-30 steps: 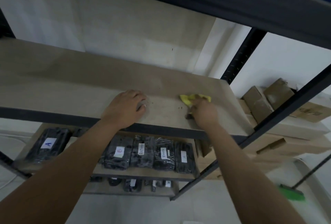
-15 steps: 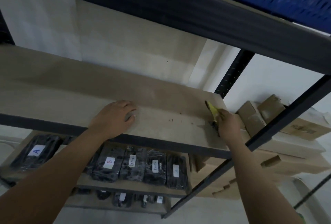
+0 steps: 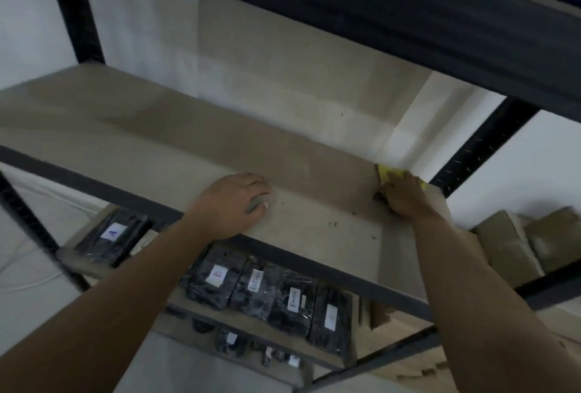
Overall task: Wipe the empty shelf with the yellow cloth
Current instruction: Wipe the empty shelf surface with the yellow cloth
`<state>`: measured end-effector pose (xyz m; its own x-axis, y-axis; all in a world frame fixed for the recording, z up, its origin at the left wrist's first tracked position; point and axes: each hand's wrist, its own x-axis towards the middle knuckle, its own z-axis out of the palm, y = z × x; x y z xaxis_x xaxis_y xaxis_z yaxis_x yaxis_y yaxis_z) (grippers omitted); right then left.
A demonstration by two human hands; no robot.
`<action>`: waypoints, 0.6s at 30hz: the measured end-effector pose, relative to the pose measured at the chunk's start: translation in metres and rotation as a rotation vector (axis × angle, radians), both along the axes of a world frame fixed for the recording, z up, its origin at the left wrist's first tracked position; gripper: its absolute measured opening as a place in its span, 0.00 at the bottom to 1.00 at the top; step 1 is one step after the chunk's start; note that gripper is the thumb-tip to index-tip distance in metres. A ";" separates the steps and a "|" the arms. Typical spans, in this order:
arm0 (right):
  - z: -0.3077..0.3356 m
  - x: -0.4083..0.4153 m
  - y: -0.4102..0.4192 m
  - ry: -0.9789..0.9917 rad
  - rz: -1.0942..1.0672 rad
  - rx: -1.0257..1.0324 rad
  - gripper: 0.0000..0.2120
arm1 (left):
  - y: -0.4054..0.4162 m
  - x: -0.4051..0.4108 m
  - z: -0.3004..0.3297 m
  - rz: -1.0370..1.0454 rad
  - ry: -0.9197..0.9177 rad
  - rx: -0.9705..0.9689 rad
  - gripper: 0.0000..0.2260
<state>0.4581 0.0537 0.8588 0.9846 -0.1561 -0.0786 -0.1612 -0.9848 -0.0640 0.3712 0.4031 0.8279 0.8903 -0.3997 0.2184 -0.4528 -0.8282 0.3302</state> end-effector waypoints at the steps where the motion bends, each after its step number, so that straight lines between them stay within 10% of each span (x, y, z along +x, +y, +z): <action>1: -0.001 0.012 0.011 0.006 -0.004 0.017 0.21 | 0.000 0.000 0.000 -0.002 0.000 -0.002 0.19; 12: -0.004 0.013 0.145 -0.044 0.533 0.289 0.20 | 0.003 0.000 0.002 -0.030 -0.040 0.000 0.18; 18: 0.019 -0.015 0.090 -0.073 0.230 0.872 0.13 | 0.003 0.002 0.002 -0.049 -0.050 0.001 0.18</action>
<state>0.4435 0.1437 0.8776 0.9913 0.1312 -0.0129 0.0676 -0.5896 -0.8049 0.3727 0.4060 0.8300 0.8577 -0.4427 0.2614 -0.5086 -0.8052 0.3050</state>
